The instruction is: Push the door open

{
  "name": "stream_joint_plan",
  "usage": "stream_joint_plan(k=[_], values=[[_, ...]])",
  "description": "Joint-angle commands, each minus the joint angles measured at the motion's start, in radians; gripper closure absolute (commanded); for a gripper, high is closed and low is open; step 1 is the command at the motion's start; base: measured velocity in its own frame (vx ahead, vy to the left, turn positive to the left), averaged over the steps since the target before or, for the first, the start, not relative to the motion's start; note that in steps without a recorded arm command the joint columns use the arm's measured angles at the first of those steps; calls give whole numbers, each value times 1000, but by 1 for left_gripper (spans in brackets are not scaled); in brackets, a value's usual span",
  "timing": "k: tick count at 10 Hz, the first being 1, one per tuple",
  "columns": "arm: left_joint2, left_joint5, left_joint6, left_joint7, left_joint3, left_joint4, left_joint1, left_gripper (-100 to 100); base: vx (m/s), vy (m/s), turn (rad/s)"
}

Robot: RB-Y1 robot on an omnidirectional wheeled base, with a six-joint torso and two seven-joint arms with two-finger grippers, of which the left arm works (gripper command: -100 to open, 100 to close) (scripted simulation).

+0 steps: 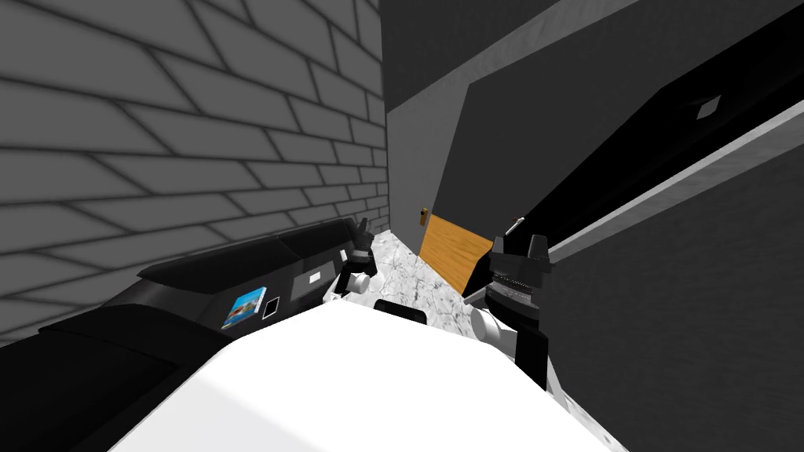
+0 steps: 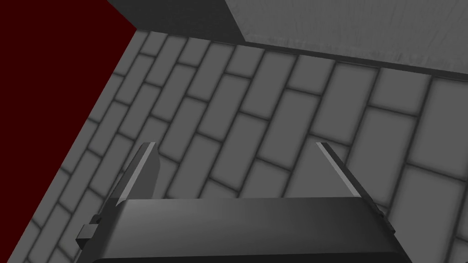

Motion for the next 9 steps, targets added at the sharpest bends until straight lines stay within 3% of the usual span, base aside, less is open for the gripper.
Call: stream_joint_plan(k=[1, 9], values=[[6, 7, 7, -2, -11, 42, -26, -100, 127, 44, -87], [26, 41, 22, -7, -51, 238, -146, -100, 100, 42, -70]])
